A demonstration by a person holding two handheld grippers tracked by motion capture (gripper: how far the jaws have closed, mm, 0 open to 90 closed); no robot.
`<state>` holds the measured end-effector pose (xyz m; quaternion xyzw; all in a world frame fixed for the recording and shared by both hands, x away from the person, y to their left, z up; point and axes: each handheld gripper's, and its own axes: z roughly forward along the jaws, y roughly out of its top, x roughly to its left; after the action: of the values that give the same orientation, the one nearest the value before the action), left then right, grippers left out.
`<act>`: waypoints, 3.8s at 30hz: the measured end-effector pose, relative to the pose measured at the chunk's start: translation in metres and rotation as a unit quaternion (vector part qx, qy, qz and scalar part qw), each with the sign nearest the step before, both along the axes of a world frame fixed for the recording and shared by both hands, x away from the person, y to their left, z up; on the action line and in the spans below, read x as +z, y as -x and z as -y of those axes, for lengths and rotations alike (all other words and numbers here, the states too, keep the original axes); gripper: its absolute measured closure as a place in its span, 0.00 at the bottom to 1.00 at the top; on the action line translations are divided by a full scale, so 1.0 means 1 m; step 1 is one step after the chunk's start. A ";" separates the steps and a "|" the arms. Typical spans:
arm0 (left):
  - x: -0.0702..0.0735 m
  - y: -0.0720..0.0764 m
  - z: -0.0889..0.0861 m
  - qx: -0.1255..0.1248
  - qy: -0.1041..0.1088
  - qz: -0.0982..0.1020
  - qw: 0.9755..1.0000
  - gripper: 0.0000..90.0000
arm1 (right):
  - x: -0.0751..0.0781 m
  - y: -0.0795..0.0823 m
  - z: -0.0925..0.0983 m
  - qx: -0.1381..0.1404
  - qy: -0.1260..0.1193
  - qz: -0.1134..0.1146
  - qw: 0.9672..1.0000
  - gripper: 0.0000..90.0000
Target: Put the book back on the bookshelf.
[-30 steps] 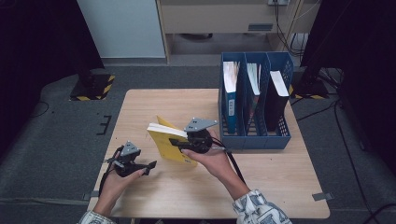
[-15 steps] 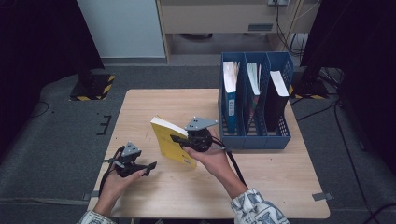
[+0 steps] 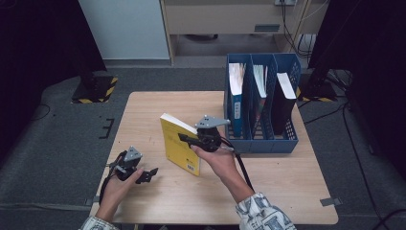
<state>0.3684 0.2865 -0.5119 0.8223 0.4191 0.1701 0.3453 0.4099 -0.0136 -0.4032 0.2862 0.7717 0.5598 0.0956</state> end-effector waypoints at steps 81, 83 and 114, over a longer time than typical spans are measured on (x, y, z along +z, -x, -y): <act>-0.013 -0.005 -0.006 0.031 -0.040 -0.017 0.999 0.05 | 0.021 0.041 0.133 -0.071 0.040 0.009 0.997 0.83; -0.013 -0.005 -0.005 0.032 -0.040 -0.017 0.999 0.05 | 0.023 0.043 0.136 -0.072 0.039 0.008 0.997 0.83; -0.014 -0.005 -0.005 0.029 -0.042 -0.020 0.998 0.05 | 0.075 0.021 0.164 -0.087 -0.052 -0.044 0.994 0.83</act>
<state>0.3737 0.2914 -0.5263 0.8267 0.4423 0.1809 0.2970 0.3885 -0.1772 -0.3286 0.3811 0.7175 0.5752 0.0949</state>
